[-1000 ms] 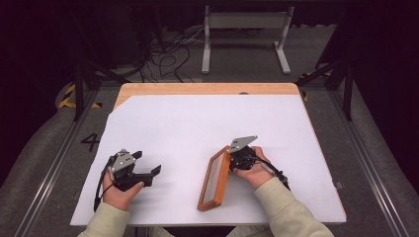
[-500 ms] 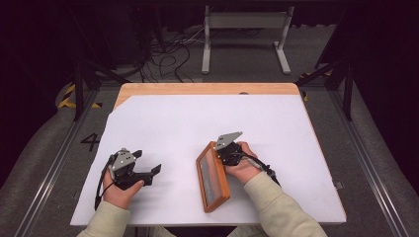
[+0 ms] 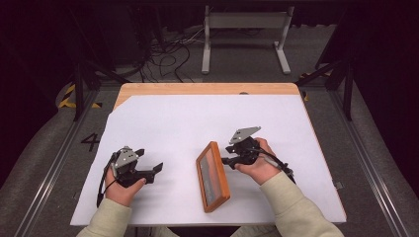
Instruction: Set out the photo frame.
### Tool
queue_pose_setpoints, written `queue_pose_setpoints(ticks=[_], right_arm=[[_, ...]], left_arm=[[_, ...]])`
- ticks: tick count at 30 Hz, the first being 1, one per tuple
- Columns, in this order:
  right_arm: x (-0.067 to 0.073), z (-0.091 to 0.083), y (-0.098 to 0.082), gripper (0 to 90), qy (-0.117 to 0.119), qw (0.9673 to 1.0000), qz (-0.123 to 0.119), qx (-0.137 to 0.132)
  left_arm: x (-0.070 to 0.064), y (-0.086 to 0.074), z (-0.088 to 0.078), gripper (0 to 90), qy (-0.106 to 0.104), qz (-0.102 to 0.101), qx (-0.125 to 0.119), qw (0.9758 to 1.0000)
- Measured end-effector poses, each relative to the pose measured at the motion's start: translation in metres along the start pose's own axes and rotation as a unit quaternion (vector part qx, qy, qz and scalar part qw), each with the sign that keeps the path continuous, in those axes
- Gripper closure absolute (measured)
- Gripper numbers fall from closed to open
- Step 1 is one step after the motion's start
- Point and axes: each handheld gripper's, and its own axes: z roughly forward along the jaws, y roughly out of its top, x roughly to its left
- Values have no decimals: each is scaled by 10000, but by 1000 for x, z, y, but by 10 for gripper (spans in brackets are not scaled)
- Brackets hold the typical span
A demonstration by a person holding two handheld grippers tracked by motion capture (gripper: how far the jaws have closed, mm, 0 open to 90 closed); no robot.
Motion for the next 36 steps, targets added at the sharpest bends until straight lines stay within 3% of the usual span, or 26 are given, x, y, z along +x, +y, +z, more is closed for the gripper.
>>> queue_pose_setpoints(ticks=[8,14,20,36], right_arm=[[13,-38,17,298,-160,9997,119,-117],[26,-54,30,207,-56,9997,110,-199],[37,-50,33,172,99,9999,114,-10],[53,-17,34,115,633,9958,624,203]], left_arm=[[1,0,0,122,-1,10,5,10000],[-1,-2,0,124,-2,-14,18,10000],[-1,-2,0,124,17,-3,20,10000],[-1,-2,1,122,-31,18,33,10000]])
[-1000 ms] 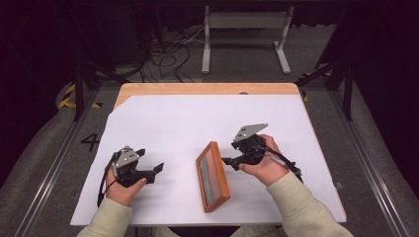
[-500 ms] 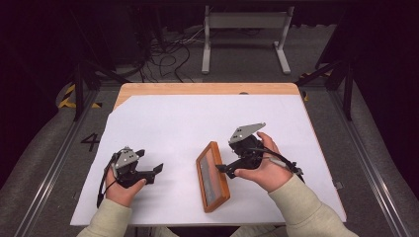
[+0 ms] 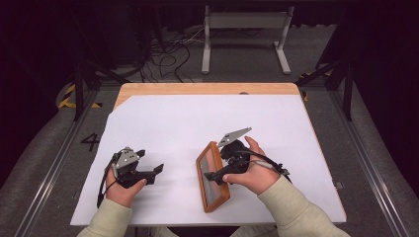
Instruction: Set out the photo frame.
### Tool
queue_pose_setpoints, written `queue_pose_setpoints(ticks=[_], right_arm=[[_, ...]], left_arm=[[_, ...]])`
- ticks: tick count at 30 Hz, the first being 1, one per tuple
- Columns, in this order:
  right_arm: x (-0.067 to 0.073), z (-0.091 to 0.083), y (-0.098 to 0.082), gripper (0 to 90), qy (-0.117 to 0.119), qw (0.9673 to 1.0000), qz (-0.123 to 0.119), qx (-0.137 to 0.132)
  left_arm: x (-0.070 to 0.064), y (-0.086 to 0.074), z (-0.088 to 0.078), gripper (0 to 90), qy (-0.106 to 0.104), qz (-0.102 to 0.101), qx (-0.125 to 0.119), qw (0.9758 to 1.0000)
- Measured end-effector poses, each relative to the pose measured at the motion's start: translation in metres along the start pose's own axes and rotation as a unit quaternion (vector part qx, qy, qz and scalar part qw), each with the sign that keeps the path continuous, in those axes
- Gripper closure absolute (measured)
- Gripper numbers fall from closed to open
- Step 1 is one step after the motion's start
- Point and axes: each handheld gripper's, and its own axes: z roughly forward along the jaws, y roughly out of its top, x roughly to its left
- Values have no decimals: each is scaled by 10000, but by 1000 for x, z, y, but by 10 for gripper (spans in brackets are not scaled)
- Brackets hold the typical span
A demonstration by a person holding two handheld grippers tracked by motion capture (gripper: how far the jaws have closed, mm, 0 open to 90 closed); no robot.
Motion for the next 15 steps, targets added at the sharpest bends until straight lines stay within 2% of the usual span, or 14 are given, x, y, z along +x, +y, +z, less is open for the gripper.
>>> queue_pose_setpoints(ticks=[3,8,15], right_arm=[[1,7,-1,110,111,9998,15,136],[0,12,-2,123,178,9995,170,217],[-1,18,-2,184,297,9981,352,412]], left_arm=[[0,0,0,122,-20,5,12,10000],[0,0,1,122,-40,-8,19,10000],[-1,-1,3,125,-86,-33,58,9999]])
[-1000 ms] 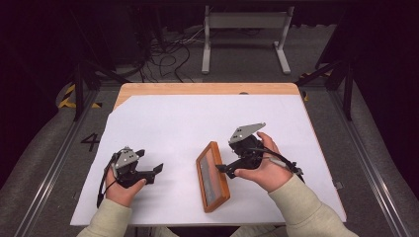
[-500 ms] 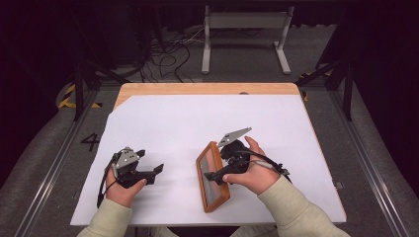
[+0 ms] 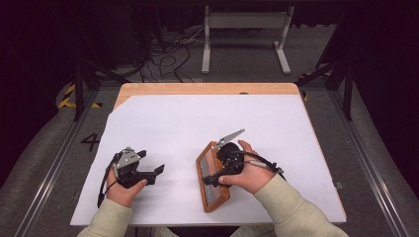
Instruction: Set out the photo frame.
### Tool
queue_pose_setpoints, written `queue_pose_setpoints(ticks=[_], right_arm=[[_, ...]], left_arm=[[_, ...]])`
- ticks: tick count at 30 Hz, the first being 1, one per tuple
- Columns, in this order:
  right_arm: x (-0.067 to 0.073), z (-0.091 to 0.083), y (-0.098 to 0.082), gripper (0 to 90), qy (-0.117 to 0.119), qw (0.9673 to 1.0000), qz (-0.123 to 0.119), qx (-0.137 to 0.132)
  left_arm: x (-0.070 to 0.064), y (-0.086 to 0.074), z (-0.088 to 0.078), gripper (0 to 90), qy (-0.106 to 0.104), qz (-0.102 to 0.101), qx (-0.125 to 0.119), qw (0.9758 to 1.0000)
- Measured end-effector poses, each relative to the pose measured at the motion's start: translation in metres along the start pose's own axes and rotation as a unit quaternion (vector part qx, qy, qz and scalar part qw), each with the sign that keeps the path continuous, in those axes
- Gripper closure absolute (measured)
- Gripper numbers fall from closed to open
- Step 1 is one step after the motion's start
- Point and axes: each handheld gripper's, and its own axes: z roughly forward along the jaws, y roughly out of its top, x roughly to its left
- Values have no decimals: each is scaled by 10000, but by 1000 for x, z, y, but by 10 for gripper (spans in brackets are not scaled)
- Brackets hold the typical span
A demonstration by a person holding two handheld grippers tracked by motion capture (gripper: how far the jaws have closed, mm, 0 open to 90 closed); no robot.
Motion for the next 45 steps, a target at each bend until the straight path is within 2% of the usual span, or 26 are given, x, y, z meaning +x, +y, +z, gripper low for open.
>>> queue_pose_setpoints(ticks=[8,13,14,16,19,21,24,27,33,36,37,39,42,45], right_arm=[[-7,4,2,299,121,9990,407,161],[-6,4,4,403,11,9985,426,344],[-6,4,4,405,14,9984,433,366],[-7,4,5,422,46,9978,525,409],[-5,3,6,473,-23,9965,638,538],[-4,2,8,535,-70,9962,571,662],[-3,2,9,534,-121,9965,456,687],[-2,0,12,620,-159,9964,361,757],[-3,0,16,673,-148,9950,519,846],[-2,0,19,696,-65,9944,534,911],[-2,0,19,702,-21,9943,539,917],[0,-3,21,713,77,9944,396,978],[4,-8,25,718,-88,9946,48,1029],[4,-15,29,717,-243,9931,-255,1120]], left_arm=[[0,0,0,127,-94,13,5,10000],[0,0,-1,127,-95,14,10,10000],[0,0,-1,127,-73,63,-4,10000],[0,0,-1,127,-76,66,2,9999],[0,0,-1,126,-72,70,0,9999],[0,0,-1,126,-71,71,-4,9999],[0,0,-1,126,-71,74,-2,9999],[1,0,-1,126,-70,89,7,9999],[0,0,-1,126,-54,48,-17,10000],[0,-1,-1,126,-82,-20,-7,10000],[1,0,-1,126,-54,51,-25,10000],[1,-1,-1,127,-55,22,-24,10000],[2,-1,-2,127,-46,2,-29,10000],[1,-1,-2,127,-49,-35,-26,10000]])
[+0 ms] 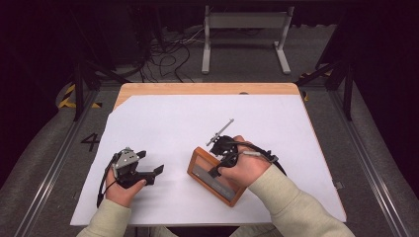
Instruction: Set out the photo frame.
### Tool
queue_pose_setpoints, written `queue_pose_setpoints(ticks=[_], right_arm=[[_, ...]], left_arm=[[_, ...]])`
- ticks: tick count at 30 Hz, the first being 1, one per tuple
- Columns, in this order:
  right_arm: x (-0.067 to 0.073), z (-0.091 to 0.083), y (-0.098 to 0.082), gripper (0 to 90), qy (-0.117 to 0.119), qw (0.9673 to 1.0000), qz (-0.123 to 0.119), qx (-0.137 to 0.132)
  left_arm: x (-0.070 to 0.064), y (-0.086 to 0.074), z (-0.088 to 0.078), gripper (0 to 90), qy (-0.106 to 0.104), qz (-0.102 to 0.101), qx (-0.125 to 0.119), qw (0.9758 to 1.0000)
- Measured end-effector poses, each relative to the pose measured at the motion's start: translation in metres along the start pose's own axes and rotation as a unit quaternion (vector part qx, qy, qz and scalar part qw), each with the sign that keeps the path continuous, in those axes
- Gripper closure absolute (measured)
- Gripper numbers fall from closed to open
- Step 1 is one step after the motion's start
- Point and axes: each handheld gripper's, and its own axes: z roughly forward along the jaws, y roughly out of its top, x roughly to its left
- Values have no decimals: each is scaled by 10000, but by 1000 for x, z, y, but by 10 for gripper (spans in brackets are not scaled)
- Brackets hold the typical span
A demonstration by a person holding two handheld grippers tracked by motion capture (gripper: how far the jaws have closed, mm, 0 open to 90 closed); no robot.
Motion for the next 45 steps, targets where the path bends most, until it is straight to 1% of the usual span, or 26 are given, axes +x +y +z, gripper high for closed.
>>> queue_pose_setpoints(ticks=[1,2,6,10,12,13,16,17,18,19,21,23,24,25,26,27,29,30,31,36,37,38,41,42,44,45], right_arm=[[-1,-3,1,717,-56,9999,-136,14],[-2,-5,1,716,-84,9997,-215,8],[-3,-16,4,717,-168,9984,-544,8],[-6,-27,8,718,-201,9955,-926,-35],[-11,-35,11,718,-190,9924,-1212,-120],[-11,-35,11,718,-190,9924,-1212,-120],[-15,-42,14,718,-193,9883,-1500,-202],[-17,-45,16,719,-202,9864,-1621,-198],[-18,-47,17,719,-192,9854,-1676,-209],[-22,-50,19,719,-186,9828,-1825,-208],[-23,-52,21,720,-176,9825,-1844,-190],[-26,-55,23,720,-271,9791,-2011,-151],[-28,-55,24,720,-292,9776,-2079,-119],[-31,-57,26,720,-357,9753,-2180,-32],[-31,-57,26,720,-357,9753,-2180,-32],[-34,-58,28,720,-362,9735,-2260,-1],[-40,-58,31,720,-313,9705,-2388,71],[-40,-58,31,720,-313,9705,-2388,71],[-42,-58,32,721,-309,9698,-2416,96],[-50,-52,37,721,-256,9624,-2688,295],[-54,-48,38,722,-209,9601,-2765,365],[-54,-48,38,722,-209,9601,-2765,365],[-58,-41,39,723,-74,9588,-2810,417],[-61,-36,40,723,-11,9572,-2853,481],[-62,-33,40,723,2,9568,-2861,522],[-63,-30,40,723,18,9555,-2897,561]], left_arm=[[0,0,0,127,-11,-21,11,10000],[0,0,0,127,13,28,-5,10000],[0,0,0,127,9,42,10,10000],[1,0,0,127,11,38,6,10000],[1,0,0,127,10,36,8,10000],[1,0,0,127,20,30,-4,10000],[1,0,0,127,22,20,-1,10000],[1,0,0,127,23,18,-2,10000],[1,0,0,127,21,9,3,10000],[1,0,0,127,17,8,1,10000],[1,0,0,126,23,6,0,10000],[1,0,0,127,30,30,5,10000],[1,-1,0,127,23,-2,-6,10000],[1,-1,0,127,19,5,2,10000],[2,-1,0,127,22,18,-2,10000],[2,-1,0,127,20,38,14,10000],[2,-1,0,127,21,36,12,10000],[3,0,0,127,38,67,1,10000],[2,-1,0,127,21,34,12,10000],[2,-1,0,127,28,17,16,10000],[2,-1,0,127,24,-1,25,10000],[2,-1,0,127,34,35,17,10000],[2,-1,0,127,38,25,10,10000],[2,-1,0,127,36,20,17,10000],[2,-1,0,127,38,20,17,10000],[3,-1,0,127,49,50,11,10000]])
